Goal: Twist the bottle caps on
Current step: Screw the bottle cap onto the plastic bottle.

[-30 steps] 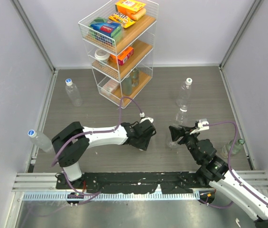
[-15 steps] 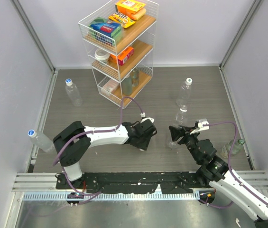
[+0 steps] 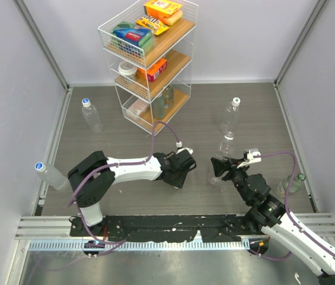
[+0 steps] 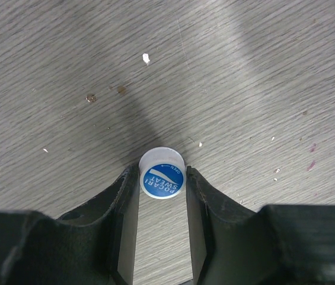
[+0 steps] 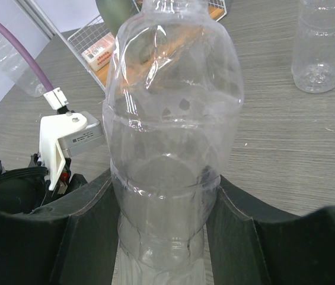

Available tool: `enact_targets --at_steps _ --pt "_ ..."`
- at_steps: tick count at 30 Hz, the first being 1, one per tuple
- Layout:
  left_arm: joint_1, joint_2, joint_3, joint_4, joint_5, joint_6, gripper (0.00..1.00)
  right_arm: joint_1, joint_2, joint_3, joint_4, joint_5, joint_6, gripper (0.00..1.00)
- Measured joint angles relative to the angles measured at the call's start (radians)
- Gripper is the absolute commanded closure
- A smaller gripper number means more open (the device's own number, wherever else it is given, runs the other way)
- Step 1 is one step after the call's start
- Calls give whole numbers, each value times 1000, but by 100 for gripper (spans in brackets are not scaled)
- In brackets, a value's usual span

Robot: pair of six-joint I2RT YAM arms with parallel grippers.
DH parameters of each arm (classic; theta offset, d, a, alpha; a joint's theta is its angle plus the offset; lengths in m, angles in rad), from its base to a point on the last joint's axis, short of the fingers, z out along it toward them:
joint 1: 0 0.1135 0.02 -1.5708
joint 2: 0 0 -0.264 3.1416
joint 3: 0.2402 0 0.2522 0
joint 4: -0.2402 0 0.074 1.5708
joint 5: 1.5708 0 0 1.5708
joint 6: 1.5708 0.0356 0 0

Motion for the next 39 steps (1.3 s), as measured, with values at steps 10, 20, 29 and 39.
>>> enact_targets --at_steps 10,20,29,39 --pt "1 -60 -13 1 8 10 84 0 10 0 9 -48 -21 99" --pt "230 -411 -16 -74 193 16 84 0 274 14 158 -323 -243 99" --pt "381 -565 134 -248 420 29 88 18 435 156 191 -624 -596 99" --pt "392 -636 214 -287 603 -78 84 56 475 309 61 -775 -809 99"
